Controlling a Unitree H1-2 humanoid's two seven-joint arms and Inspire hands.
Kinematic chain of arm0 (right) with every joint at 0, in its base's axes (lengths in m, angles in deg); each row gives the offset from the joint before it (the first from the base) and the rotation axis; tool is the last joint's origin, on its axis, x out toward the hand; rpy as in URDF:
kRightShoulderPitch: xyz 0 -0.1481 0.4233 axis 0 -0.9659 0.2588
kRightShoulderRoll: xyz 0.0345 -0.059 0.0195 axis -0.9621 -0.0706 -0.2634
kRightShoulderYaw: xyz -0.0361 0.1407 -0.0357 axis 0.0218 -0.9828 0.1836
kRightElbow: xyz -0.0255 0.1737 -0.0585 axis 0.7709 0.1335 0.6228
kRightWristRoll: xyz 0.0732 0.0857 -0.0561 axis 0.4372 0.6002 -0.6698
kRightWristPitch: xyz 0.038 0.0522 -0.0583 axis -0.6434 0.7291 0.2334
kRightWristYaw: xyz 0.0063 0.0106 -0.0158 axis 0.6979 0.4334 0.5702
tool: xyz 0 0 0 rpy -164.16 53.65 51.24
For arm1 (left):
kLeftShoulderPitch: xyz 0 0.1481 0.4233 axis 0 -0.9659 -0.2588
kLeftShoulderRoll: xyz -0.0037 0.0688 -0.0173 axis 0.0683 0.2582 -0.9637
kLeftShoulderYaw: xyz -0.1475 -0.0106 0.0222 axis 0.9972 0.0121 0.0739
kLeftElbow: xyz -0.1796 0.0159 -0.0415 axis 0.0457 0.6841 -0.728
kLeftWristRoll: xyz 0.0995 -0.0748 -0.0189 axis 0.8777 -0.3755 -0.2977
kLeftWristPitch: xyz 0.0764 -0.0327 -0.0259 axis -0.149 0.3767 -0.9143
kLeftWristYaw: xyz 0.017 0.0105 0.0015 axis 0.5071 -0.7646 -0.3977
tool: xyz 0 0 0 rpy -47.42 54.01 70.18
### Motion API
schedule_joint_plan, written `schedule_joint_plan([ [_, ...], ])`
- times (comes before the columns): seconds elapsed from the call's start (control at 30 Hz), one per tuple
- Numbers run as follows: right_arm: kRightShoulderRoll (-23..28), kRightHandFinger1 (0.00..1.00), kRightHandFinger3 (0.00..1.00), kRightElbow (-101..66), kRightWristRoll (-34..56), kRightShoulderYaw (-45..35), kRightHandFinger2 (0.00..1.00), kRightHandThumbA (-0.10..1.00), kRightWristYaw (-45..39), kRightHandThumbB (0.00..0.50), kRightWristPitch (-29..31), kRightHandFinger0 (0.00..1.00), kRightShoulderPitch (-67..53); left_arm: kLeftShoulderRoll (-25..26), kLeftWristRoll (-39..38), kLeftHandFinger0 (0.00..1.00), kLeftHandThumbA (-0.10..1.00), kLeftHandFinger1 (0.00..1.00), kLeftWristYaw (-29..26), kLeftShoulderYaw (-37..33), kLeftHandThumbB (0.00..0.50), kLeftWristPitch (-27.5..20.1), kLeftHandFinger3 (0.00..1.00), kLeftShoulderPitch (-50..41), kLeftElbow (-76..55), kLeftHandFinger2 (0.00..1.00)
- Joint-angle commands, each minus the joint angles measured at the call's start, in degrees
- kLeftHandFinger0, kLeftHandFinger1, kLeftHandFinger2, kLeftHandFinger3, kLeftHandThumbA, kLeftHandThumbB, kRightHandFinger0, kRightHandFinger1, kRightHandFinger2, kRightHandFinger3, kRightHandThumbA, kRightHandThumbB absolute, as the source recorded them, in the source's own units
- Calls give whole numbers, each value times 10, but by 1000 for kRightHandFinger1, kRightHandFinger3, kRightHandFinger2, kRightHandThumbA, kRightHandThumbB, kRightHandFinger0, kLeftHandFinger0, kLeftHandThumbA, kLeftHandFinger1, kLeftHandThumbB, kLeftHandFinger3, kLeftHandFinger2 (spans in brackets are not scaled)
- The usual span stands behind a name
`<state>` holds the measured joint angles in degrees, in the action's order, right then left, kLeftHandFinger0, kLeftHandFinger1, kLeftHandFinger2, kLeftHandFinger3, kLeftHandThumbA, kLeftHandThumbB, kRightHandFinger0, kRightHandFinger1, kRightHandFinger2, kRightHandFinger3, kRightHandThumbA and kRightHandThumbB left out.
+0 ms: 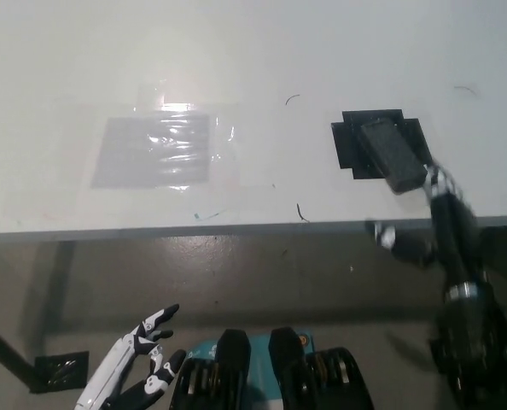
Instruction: A whiteboard eraser is kept on the black marked spot on the table infront of the robot and the robot uses its right hand to swipe it back and forth on the table twice to clean it
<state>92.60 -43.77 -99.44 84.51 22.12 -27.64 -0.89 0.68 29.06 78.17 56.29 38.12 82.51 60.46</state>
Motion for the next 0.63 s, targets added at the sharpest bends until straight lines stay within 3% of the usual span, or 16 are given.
schedule_joint_plan([
  [0.0,63,1000,1000,-553,-34,171,1000,1000,176,310,440,1000,-283,6,-13,897,678,1000,0,2,352,-47,1000,-5,15,1000],
  [0.03,56,1000,1000,-553,-40,195,1000,1000,179,342,440,1000,-290,6,-12,894,675,1000,0,2,346,-49,1000,-7,14,1000],
  [0.07,65,1000,1000,-553,-12,234,1000,1000,162,322,440,1000,-285,8,-11,893,674,1000,0,1,342,-54,1000,-9,14,1000],
  [0.17,65,1000,1000,-544,13,224,1000,1000,139,348,440,1000,-326,8,-8,890,675,1000,0,1,339,-58,1000,-5,19,1000],
  [0.23,54,1000,1000,-501,21,191,1000,898,148,287,440,1000,-352,9,-13,891,673,1000,0,4,340,-53,1000,1,19,1000],
  [0.27,68,1000,1000,-460,-7,175,1000,912,162,174,440,1000,-352,9,-13,890,672,1000,-1,5,340,-52,1000,2,19,1000],
  [0.3,85,1000,1000,-386,-57,162,1000,1000,204,245,440,1000,-340,9,-14,888,670,1000,-1,6,340,-54,1000,2,20,1000],
  [0.37,99,1000,1000,-259,-128,151,1000,1000,277,229,440,1000,-310,10,-15,887,667,1000,0,5,340,-56,1000,1,23,1000],
  [0.43,103,1000,1000,-147,-109,155,1000,1000,326,280,440,1000,-282,6,-20,893,657,1000,5,-1,334,-61,1000,-2,27,1000],
  [0.5,99,1000,1000,-65,-69,147,1000,1000,329,294,440,1000,-264,-4,-19,905,660,1000,1,-5,337,-61,1000,-8,26,1000],
  [0.6,95,1000,1000,-31,-19,139,1000,1000,260,322,440,1000,-260,-8,-20,926,670,1000,-1,-5,333,-58,1000,-12,23,1000],
])
